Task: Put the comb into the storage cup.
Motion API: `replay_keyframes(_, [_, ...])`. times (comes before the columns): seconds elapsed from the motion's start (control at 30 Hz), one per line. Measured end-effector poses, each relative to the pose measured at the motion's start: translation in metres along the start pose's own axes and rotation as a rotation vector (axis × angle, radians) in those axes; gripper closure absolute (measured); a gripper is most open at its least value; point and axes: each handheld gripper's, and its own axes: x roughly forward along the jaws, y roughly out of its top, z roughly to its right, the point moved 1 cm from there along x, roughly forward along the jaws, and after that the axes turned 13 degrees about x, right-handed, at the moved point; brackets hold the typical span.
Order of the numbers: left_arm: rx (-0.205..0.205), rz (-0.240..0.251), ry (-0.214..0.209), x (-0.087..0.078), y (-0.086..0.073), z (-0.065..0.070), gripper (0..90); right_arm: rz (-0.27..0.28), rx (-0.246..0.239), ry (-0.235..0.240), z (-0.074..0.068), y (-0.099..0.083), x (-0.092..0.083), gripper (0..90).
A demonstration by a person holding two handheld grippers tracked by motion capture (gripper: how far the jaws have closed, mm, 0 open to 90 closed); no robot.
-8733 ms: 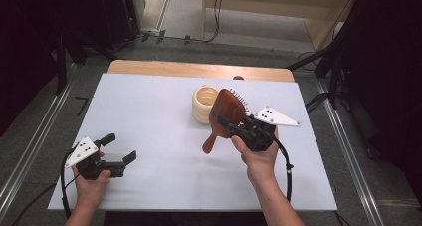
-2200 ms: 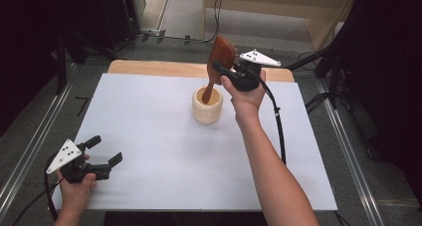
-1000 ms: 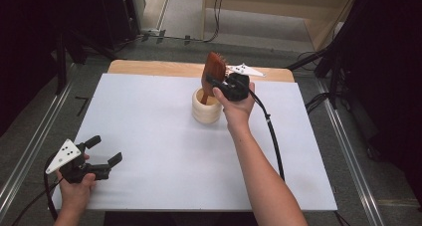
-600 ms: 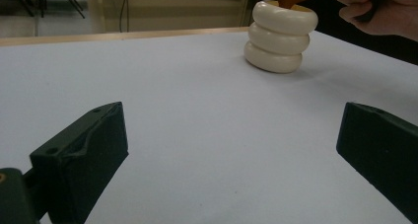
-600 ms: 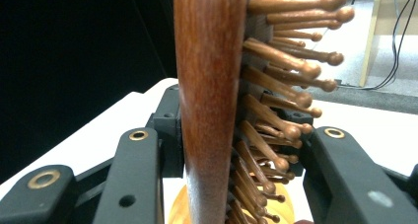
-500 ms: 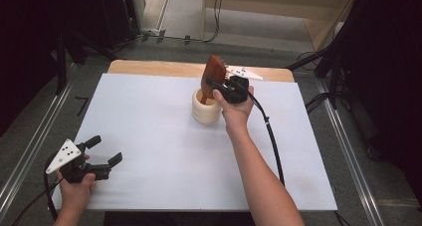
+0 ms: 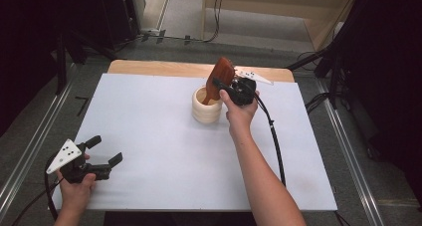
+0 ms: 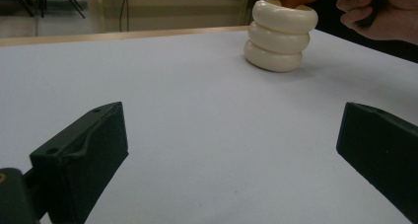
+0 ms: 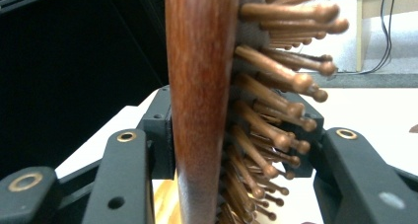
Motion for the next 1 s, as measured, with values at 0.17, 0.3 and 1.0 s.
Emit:
replay_keyframes(0.17, [0.0, 0.001, 0.001, 0.0, 0.0, 0.0, 0.0, 0.0, 0.005, -0.007, 0.004, 0.0, -0.002, 46.2])
replay_keyframes(0.3, [0.002, -0.001, 0.002, 0.0, 0.0, 0.0, 0.0, -0.002, 0.0, -0.007, 0.006, 0.0, -0.004, 45.0])
replay_keyframes(1.0, [0.002, -0.002, 0.002, 0.0, 0.0, 0.001, 0.0, -0.012, 0.013, -0.004, 0.018, 0.002, -0.013, 35.9])
